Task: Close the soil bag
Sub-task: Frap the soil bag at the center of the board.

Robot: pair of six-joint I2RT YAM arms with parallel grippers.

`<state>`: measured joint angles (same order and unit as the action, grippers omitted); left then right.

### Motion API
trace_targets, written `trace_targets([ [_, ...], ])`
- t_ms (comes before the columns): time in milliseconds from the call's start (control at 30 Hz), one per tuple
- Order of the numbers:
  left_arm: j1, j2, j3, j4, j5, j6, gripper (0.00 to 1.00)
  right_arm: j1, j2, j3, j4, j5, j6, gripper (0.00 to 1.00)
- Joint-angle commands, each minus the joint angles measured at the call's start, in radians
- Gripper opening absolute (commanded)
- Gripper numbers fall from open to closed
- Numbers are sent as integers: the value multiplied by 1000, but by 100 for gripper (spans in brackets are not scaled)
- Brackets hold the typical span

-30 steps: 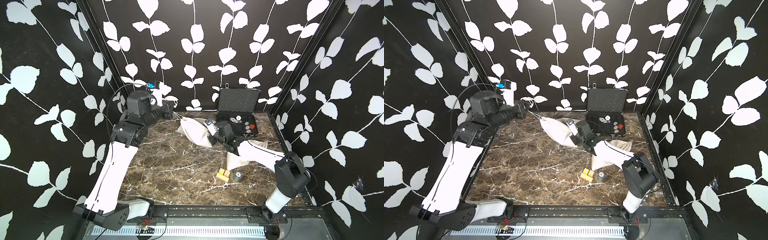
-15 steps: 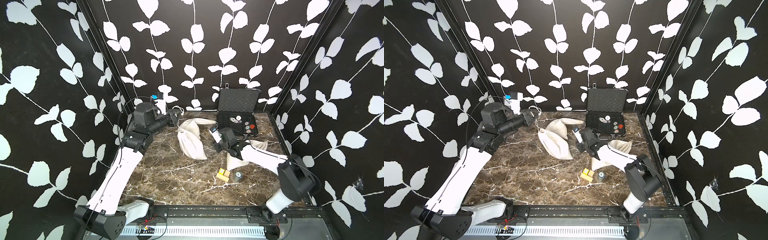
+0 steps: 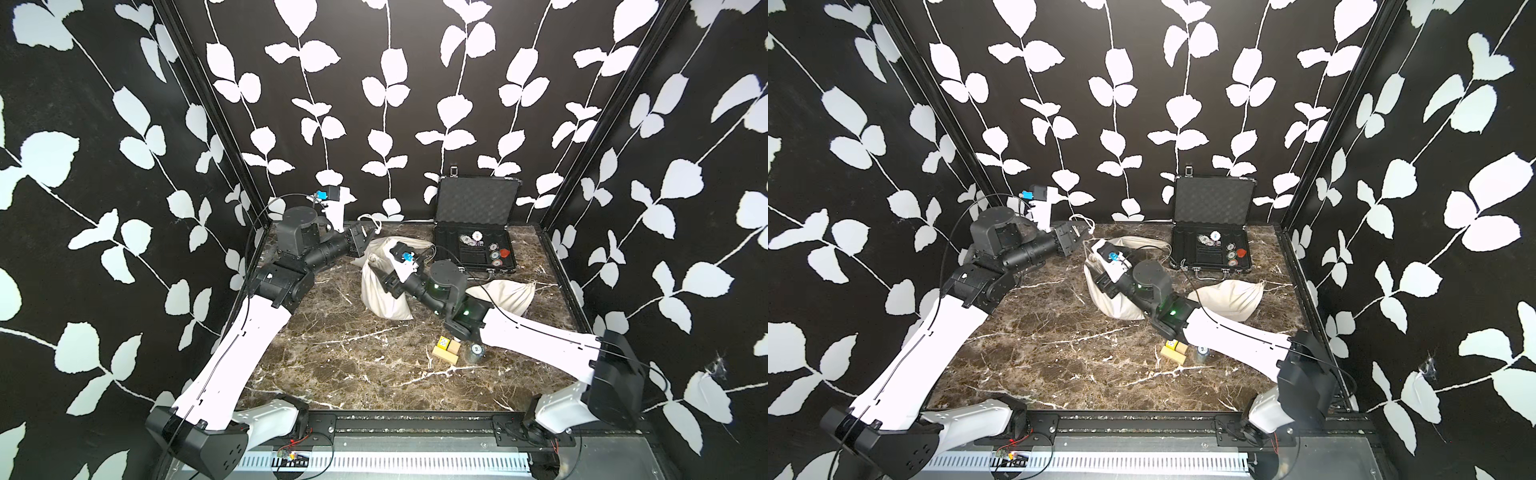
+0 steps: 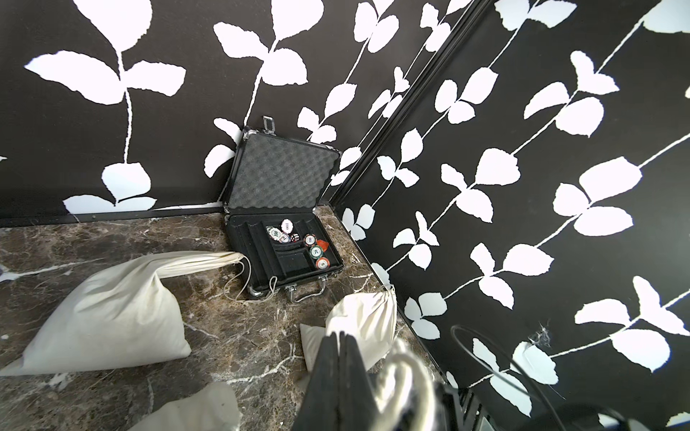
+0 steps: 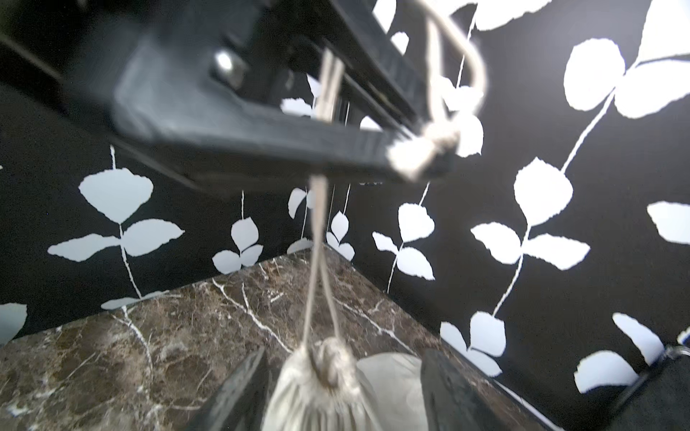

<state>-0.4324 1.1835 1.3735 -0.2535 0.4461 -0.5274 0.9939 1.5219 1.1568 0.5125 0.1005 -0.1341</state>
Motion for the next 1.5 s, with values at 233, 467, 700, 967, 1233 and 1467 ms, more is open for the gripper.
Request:
trace_targets([
  [233,-13,-34,46,42,-57,-9,0,14,175,126,98,190,-51,26],
  [467,95,-117,119,-61,-169,-12,0,-72,174,-83,28,367,-55,12],
  [700,155,-124,232,-111,-198,10,0,-165,139,-244,-130,488,-88,16],
  [967,155,-135,263,-74,-157,-17,0,-279,21,-168,-268,582,-254,15],
  [1233,155,-165,157,-23,-132,-54,0,-354,179,-118,-417,597,-258,18],
  [1467,155,-159,45,14,-114,-88,0,-378,279,-127,-421,579,-229,17],
])
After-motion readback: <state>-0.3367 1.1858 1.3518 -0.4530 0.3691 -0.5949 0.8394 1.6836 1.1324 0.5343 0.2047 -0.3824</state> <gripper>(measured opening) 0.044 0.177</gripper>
